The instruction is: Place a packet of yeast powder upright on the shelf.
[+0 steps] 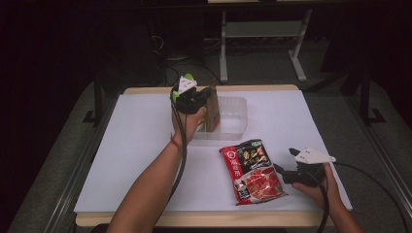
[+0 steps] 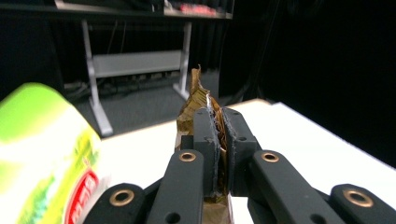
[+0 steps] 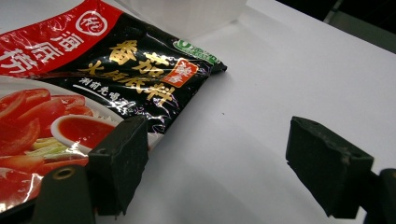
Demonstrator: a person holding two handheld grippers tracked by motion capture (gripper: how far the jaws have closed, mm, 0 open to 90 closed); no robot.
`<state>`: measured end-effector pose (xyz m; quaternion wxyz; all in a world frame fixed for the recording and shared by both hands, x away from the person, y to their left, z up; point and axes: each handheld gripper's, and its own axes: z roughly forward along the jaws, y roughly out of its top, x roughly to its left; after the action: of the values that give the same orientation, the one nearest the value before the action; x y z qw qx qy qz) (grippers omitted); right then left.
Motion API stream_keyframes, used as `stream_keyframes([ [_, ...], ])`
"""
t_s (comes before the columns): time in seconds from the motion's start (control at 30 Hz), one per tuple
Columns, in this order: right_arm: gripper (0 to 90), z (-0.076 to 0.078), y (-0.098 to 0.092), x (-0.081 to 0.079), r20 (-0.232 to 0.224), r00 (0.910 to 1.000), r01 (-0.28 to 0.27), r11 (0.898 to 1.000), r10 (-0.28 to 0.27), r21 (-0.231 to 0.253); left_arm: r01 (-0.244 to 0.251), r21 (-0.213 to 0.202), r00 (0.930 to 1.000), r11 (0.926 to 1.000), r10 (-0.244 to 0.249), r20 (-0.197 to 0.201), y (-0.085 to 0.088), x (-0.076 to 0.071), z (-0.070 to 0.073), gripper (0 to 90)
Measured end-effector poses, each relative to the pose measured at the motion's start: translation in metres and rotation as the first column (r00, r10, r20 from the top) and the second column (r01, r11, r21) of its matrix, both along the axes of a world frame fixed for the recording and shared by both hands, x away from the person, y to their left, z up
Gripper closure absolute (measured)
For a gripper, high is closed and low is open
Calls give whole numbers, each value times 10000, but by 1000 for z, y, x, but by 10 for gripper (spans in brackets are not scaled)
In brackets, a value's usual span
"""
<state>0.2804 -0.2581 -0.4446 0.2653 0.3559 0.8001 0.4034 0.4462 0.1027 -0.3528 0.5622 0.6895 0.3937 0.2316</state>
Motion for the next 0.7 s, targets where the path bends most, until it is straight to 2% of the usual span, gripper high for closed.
stream_keyframes([
  [0.27,207,-1,1,1,-45,10000,-31,10000,31,-37,200,194,9996,9996,-204,208,1,-6,-1,834],
  [0.4,209,-1,1,1,-78,10000,-17,10000,16,-53,540,159,9984,9984,-543,176,3,-7,-1,803],
  [0.47,209,-1,1,0,-70,10000,-28,10000,28,-61,854,-32,9963,9963,-854,44,4,-8,-1,802],
  [0.53,209,-2,1,1,-90,10000,-35,10000,34,-87,922,263,9957,9954,-924,56,6,-11,1,801],
  [0.7,210,-2,2,1,-125,9999,-41,9999,40,-104,956,394,9954,9946,-956,-28,10,-11,2,779],
])
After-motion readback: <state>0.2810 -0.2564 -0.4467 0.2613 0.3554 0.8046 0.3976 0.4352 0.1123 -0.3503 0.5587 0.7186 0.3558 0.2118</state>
